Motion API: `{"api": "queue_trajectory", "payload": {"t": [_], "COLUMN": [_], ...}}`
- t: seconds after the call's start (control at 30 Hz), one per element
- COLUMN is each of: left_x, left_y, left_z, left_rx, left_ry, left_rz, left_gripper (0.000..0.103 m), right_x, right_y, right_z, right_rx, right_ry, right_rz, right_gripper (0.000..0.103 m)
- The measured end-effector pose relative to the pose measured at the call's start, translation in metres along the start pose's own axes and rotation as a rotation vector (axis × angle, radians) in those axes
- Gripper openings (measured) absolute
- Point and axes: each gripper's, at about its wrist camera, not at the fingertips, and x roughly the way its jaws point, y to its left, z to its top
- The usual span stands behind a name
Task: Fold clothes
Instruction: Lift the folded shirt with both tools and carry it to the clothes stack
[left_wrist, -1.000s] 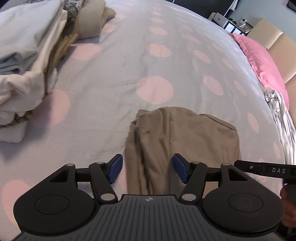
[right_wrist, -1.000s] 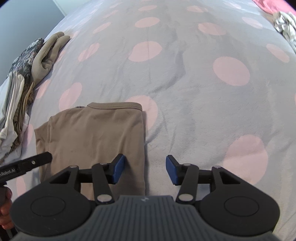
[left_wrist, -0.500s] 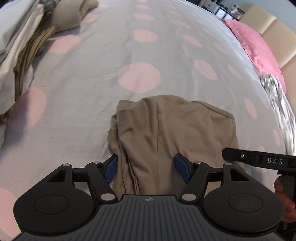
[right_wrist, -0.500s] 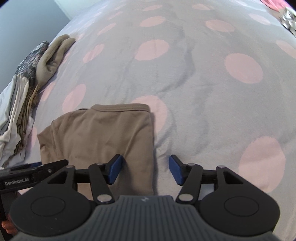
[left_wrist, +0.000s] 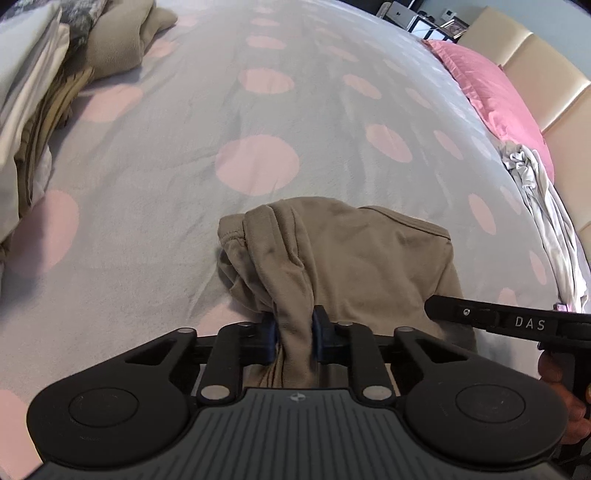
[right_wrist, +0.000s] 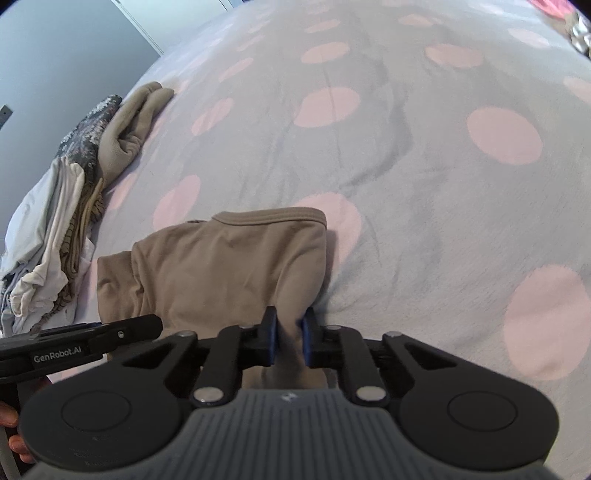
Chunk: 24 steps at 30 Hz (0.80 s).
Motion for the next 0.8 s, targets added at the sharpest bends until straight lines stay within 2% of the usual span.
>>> {"api": "queue_trajectory", "payload": {"t": [0.13,0.27,0.47,0.8], "left_x": [-0.011,-0.026,-0.06,-0.127], "left_y": [-0.005,-0.01,-0.021,-0.034], "left_z": [0.0,-0.001,-0.004,-0.013], "left_rx": [0.026,0.042,0.073,0.065], "left_ry": [-0.034,-0.085,-0.197,-0.413], "left_rz": [0.003,0.007,0.012,0.083], "left_gripper": [0.014,0.014,0.014,0.013], "right_x": [-0.013,-0.027,-0.052,-0.099], "right_y": [0.013,0.018,0.029,0.068], "right_z": [-0.003,-0.003,-0.001,0.009], "right_rx": [-0.076,-0.09,-0.104,-0.204], "right_ry": [-0.054,-0.105,-0.194,-0.349], "right_rz": [-0.013,0.002,0.02,0.094], "right_gripper": [0.014,0.014,0.014,0.013]}}
